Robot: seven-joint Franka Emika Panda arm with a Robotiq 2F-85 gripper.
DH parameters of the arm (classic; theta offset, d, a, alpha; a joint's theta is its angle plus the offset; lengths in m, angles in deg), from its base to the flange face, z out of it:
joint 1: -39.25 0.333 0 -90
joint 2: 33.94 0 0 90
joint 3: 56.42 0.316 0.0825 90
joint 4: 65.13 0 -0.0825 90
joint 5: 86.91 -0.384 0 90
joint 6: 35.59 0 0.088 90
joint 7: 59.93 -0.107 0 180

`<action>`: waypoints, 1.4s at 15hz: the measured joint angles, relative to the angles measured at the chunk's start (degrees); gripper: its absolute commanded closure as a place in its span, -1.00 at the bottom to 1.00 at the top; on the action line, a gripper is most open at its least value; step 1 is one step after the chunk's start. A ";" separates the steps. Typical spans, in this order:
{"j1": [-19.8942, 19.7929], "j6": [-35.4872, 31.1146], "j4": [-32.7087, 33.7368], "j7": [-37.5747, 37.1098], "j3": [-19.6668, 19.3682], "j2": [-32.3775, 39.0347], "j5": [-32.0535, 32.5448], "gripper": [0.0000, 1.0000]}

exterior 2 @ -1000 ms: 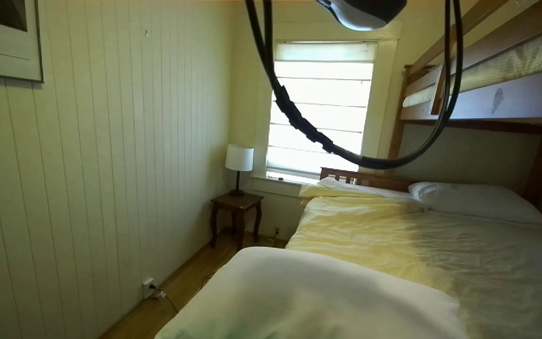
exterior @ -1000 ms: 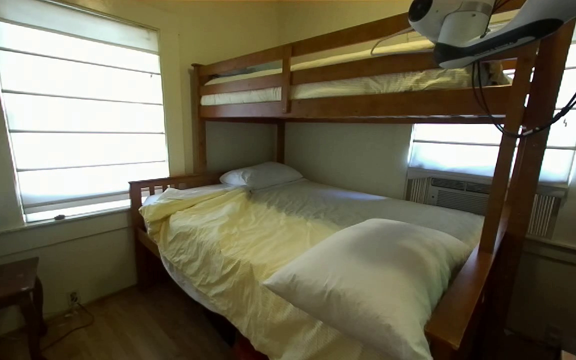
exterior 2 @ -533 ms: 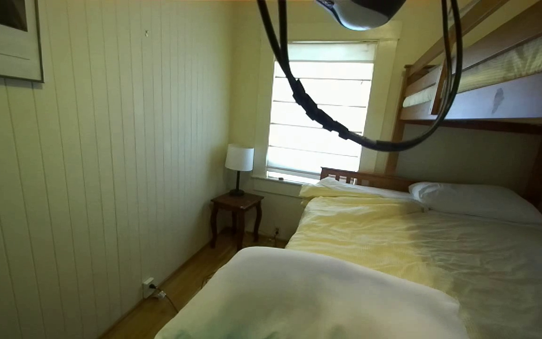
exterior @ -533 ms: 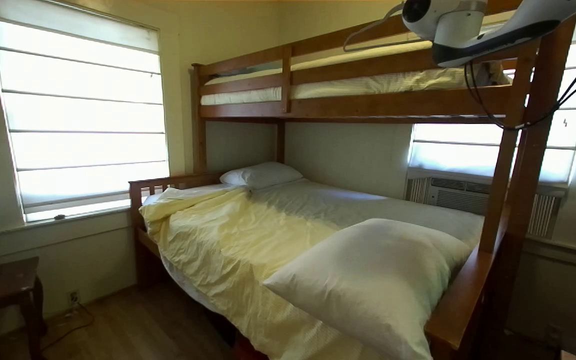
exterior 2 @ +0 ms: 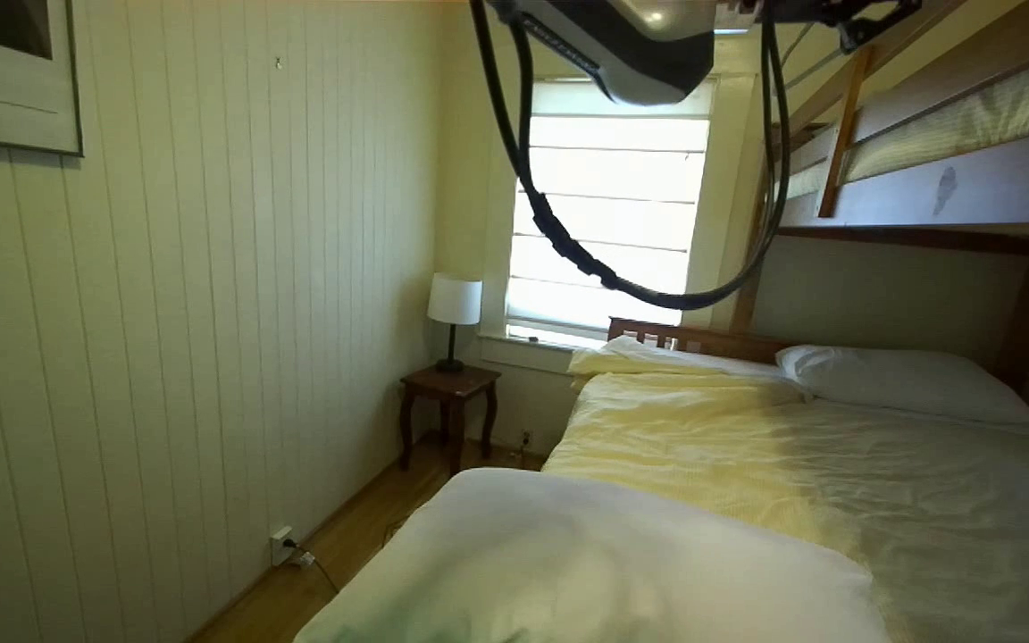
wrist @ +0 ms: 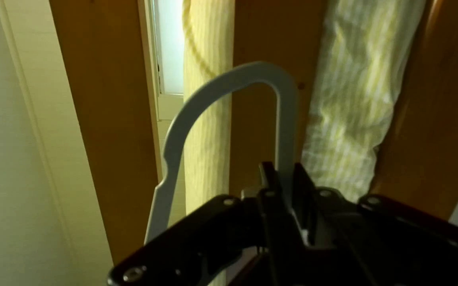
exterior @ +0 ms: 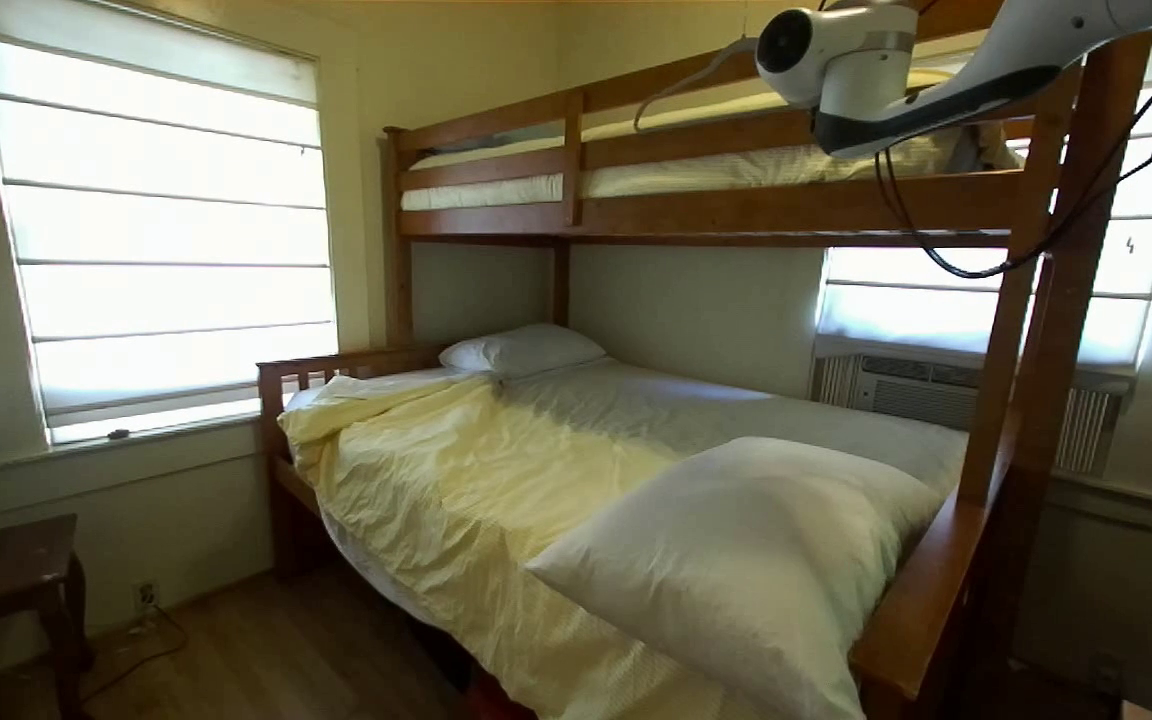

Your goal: Unhook the coat hanger from the first plank and hang it on the 3rd plank of the top bunk bed

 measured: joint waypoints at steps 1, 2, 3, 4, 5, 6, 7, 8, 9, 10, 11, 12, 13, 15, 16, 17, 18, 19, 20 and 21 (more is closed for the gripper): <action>0.44 1.31 0.00 0.00 0.45 0.55 0.00 0.94; 0.90 2.52 -0.01 0.00 0.86 1.07 0.00 0.94; 1.33 3.52 -0.03 0.00 1.15 1.55 0.00 0.94; 1.67 4.46 -0.08 0.00 1.39 2.00 0.00 0.94; 1.90 5.49 -0.24 0.00 1.60 2.30 -0.01 0.94; 2.07 6.55 -0.43 0.00 1.72 2.50 -0.10 0.94; 2.20 7.75 -0.76 0.00 1.84 2.54 -0.47 0.94; 2.28 8.87 -1.20 0.00 1.95 2.48 -0.79 0.94; 2.34 10.03 -1.85 0.00 2.11 2.32 -0.86 0.94; 2.43 11.14 -2.57 0.01 2.26 2.14 -0.86 0.94; 2.60 12.28 -3.46 0.06 2.36 1.92 -0.86 0.94; 2.81 13.43 -4.45 0.07 2.46 1.72 -0.86 0.94; 3.04 14.56 -5.50 0.07 2.59 1.57 -0.96 0.74; 3.26 16.30 -7.24 0.07 3.05 1.41 -1.46 0.74; 3.32 16.60 -7.73 0.07 3.15 1.35 -1.53 0.74; 3.33 16.64 -7.84 0.07 3.19 1.34 -1.62 0.74; 3.33 16.64 -7.84 0.10 3.19 1.30 -1.69 0.74; 3.33 16.64 -7.84 0.14 3.18 1.23 -1.75 0.94; 3.33 16.64 -7.84 0.18 3.18 1.15 -1.82 0.94; 3.31 16.64 -7.83 0.18 3.18 1.14 -1.83 0.94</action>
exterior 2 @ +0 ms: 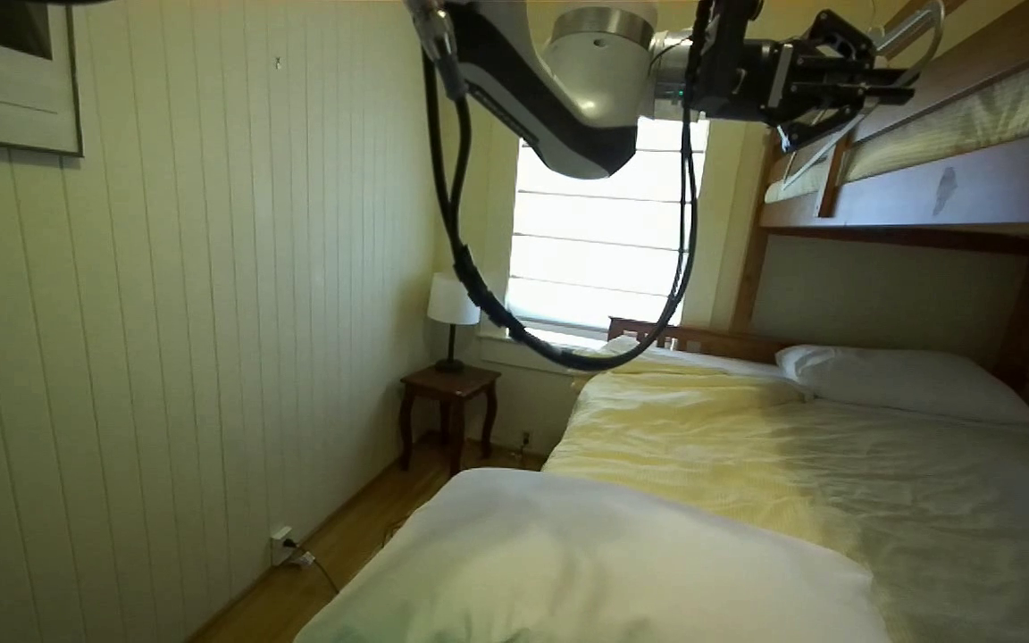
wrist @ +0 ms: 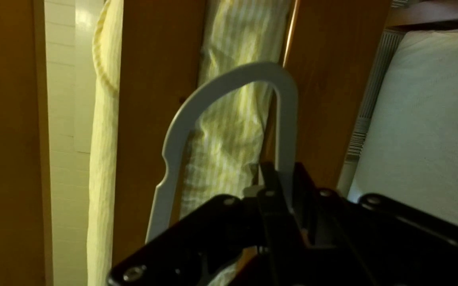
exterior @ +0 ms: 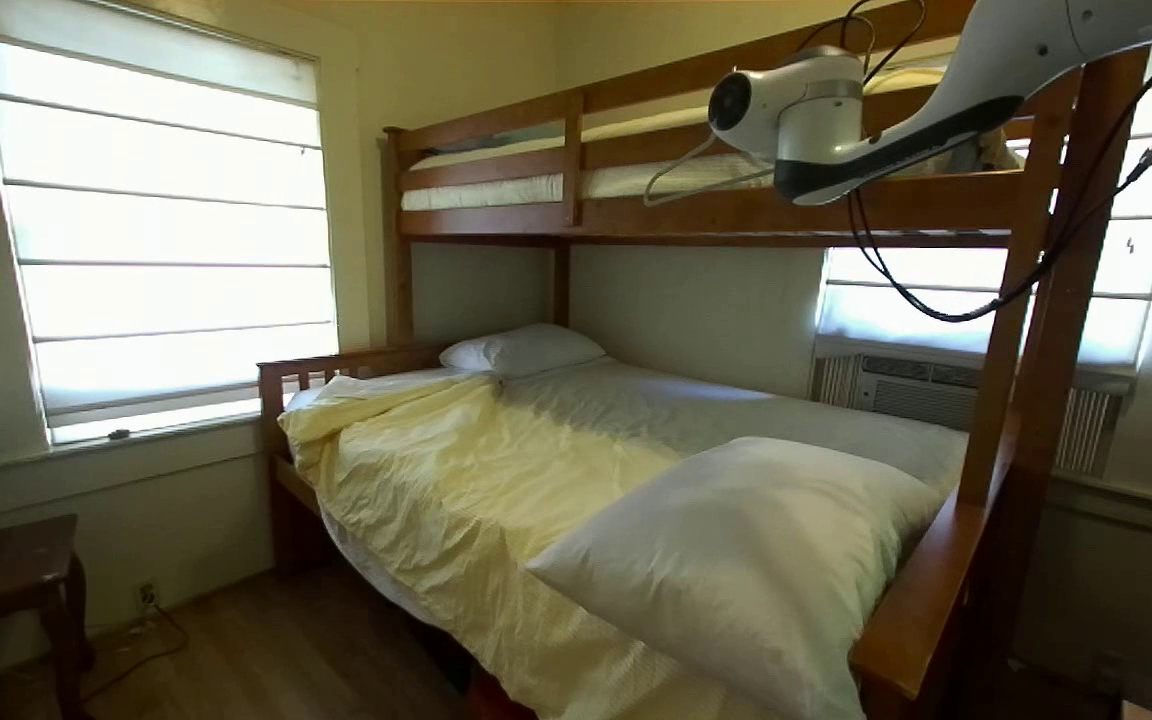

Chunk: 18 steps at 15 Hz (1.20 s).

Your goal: Unhook the coat hanger from the first plank and hang it on the 3rd plank of the top bunk bed

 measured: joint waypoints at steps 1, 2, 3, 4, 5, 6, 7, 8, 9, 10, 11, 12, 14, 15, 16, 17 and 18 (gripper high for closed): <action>0.00 -0.02 0.00 -0.07 0.02 0.16 0.00 0.94; 0.02 -0.27 -0.07 -0.59 0.15 0.52 -0.29 0.94; 0.06 -0.39 -0.23 -1.56 0.51 1.16 -1.13 0.94; 0.22 -0.39 -0.48 -2.79 0.93 1.87 -2.06 0.94; 0.49 -0.39 -0.89 -4.26 1.40 2.68 -3.18 0.94; 0.74 -0.39 -1.43 -6.03 1.87 3.38 -4.17 0.94; 1.00 -0.38 -1.98 -7.81 2.23 4.01 -5.12 0.94; 1.29 -0.36 -2.66 -9.34 2.46 4.40 -5.93 0.94; 1.44 -0.35 -3.36 -10.90 2.69 4.70 -6.38 0.94; 1.52 -0.34 -4.05 -12.51 2.82 4.82 -6.67 0.94; 1.54 -0.22 -4.77 -13.95 2.83 4.83 -7.06 0.94; 1.49 0.04 -5.44 -15.27 2.77 4.78 -7.49 0.94; 1.16 0.31 -6.99 -17.40 2.40 4.49 -8.07 0.94; 1.00 0.34 -7.82 -18.13 2.07 4.24 -8.23 0.94; 0.79 0.34 -8.66 -18.89 1.77 3.92 -8.38 0.94; 0.51 0.34 -9.58 -19.72 1.53 3.56 -8.67 0.94; 0.30 0.34 -10.39 -20.74 1.31 3.21 -9.36 0.74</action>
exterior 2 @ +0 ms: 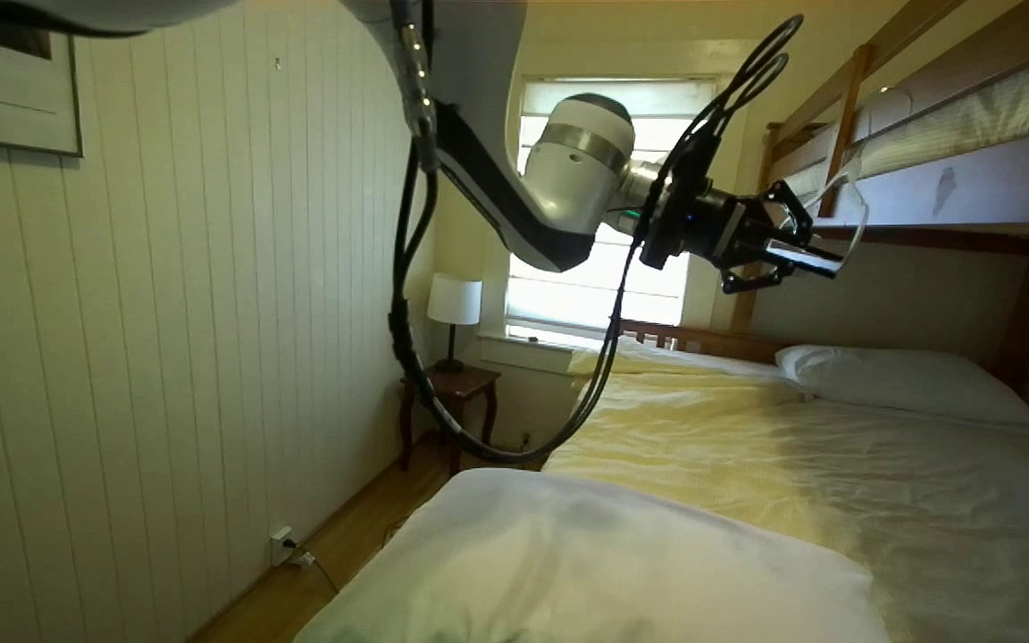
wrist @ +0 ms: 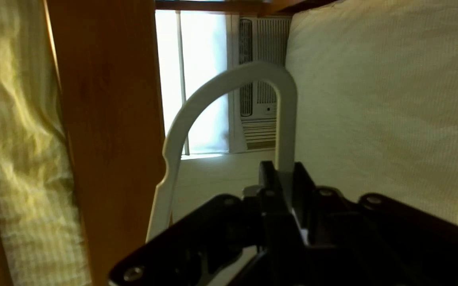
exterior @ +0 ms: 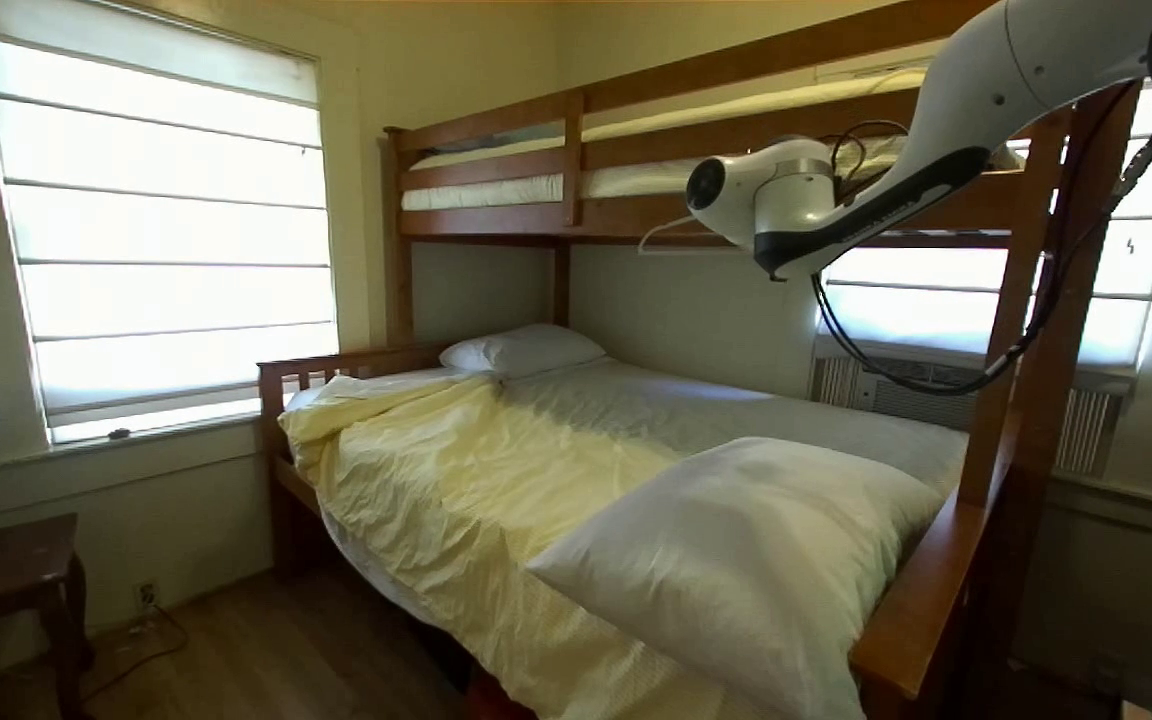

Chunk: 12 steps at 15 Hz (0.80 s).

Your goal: Unhook the coat hanger from the first plank and hang it on the 3rd plank of the top bunk bed

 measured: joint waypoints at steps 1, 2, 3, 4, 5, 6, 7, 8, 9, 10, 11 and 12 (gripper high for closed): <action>-0.18 -0.38 -0.60 -1.09 -0.14 -0.26 -0.46 0.74; -0.32 -0.77 -1.02 -1.81 -0.15 -0.53 -0.61 0.94; -0.34 -0.94 -1.36 -2.25 -0.15 -0.79 -0.66 0.94; -0.34 -0.95 -1.41 -2.28 -0.15 -0.82 -0.66 0.94; -0.32 -0.95 -1.40 -2.28 -0.14 -0.73 -0.66 0.94; -0.32 -0.95 -1.40 -2.28 -0.14 -0.60 -0.66 0.94; -0.36 -0.94 -1.43 -2.28 -0.17 -0.44 -0.66 0.94; -0.47 -0.93 -1.54 -2.28 -0.25 -0.37 -0.67 0.94; -0.62 -0.91 -1.71 -2.29 -0.37 -0.37 -0.67 0.94; -0.75 -0.85 -1.89 -2.29 -0.59 -0.37 -0.67 0.94; -0.86 -0.74 -2.15 -2.29 -0.88 -0.40 -0.67 0.94; -1.01 -0.62 -2.41 -2.29 -1.14 -0.46 -0.67 0.94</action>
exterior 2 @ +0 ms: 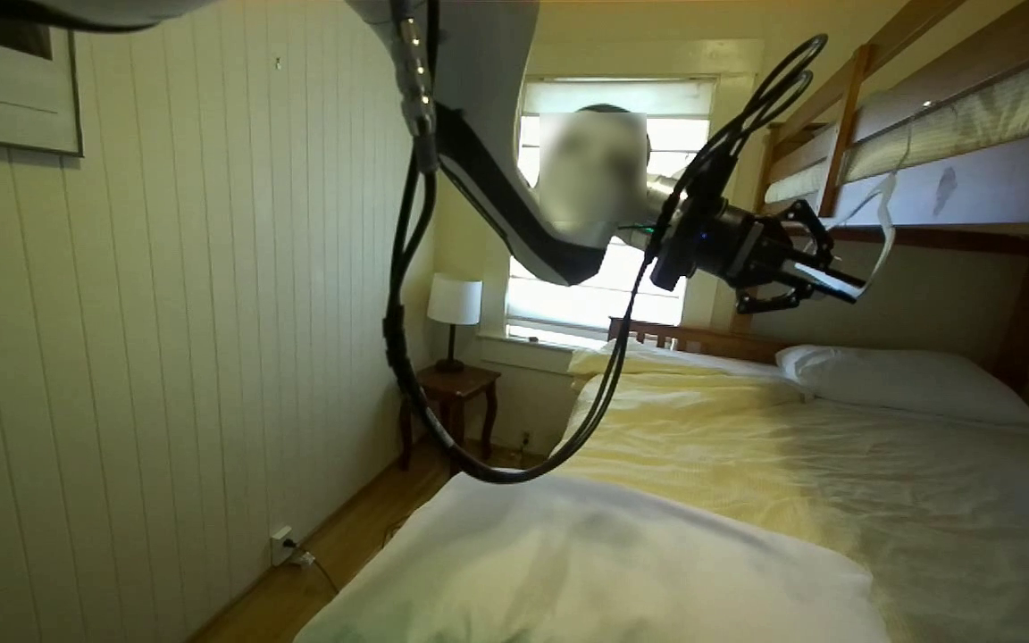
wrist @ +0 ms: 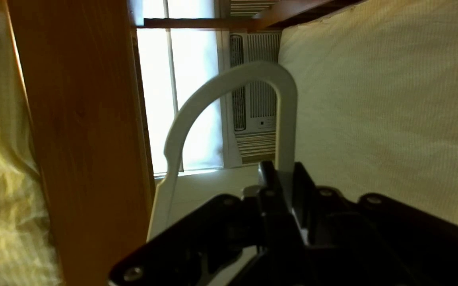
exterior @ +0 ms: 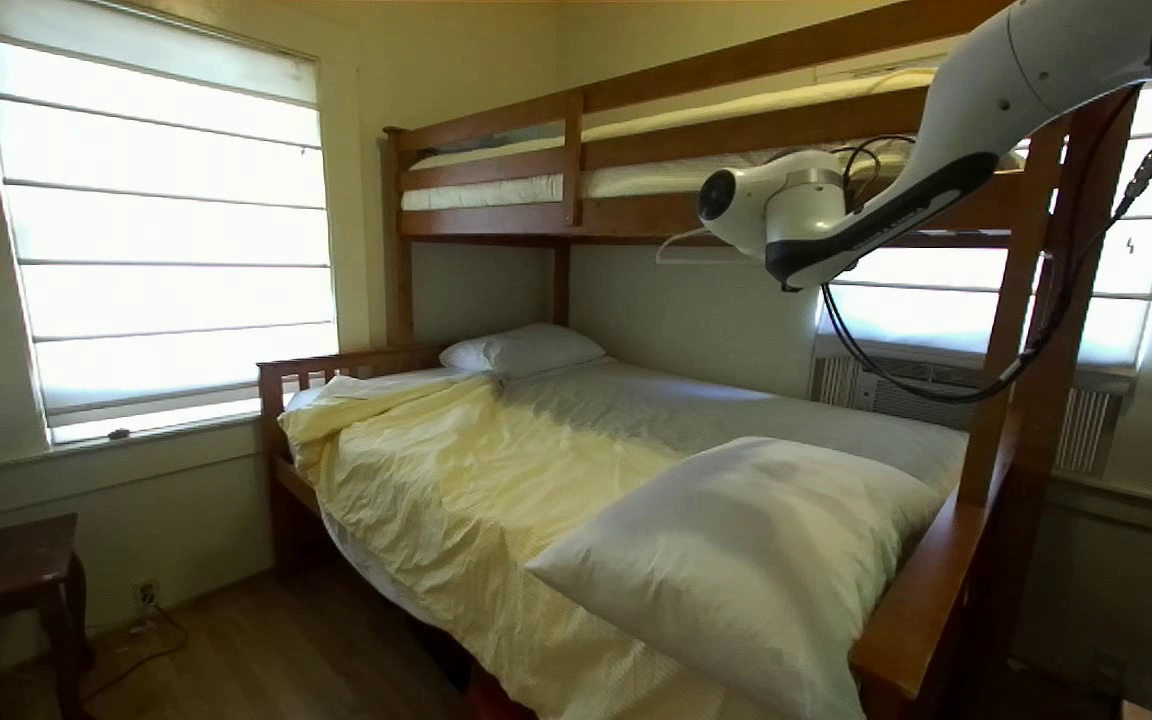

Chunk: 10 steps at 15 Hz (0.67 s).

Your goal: Unhook the coat hanger from the first plank and hang it on the 3rd plank of the top bunk bed

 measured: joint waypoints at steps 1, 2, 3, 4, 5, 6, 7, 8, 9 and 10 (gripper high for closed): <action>-0.17 0.04 -0.22 0.00 -0.24 -0.07 0.00 0.94; -0.35 0.04 -0.30 0.00 -0.47 -0.09 0.00 0.94; -0.49 0.04 -0.30 0.00 -0.67 -0.11 0.00 0.94; -0.64 -0.05 -0.30 0.00 -0.81 -0.12 0.00 0.94; -0.82 -0.42 -0.31 0.00 -0.92 -0.12 0.00 0.94; -1.08 -1.01 -0.33 0.00 -0.98 -0.12 0.00 0.94; -1.30 -1.71 -0.34 0.00 -1.15 -0.11 0.00 0.94; -1.56 -2.44 -0.31 0.00 -1.39 -0.11 0.01 0.94; -1.86 -3.14 -0.26 0.02 -1.64 -0.12 0.04 0.94; -2.13 -3.93 -0.18 0.06 -2.00 -0.14 0.04 0.94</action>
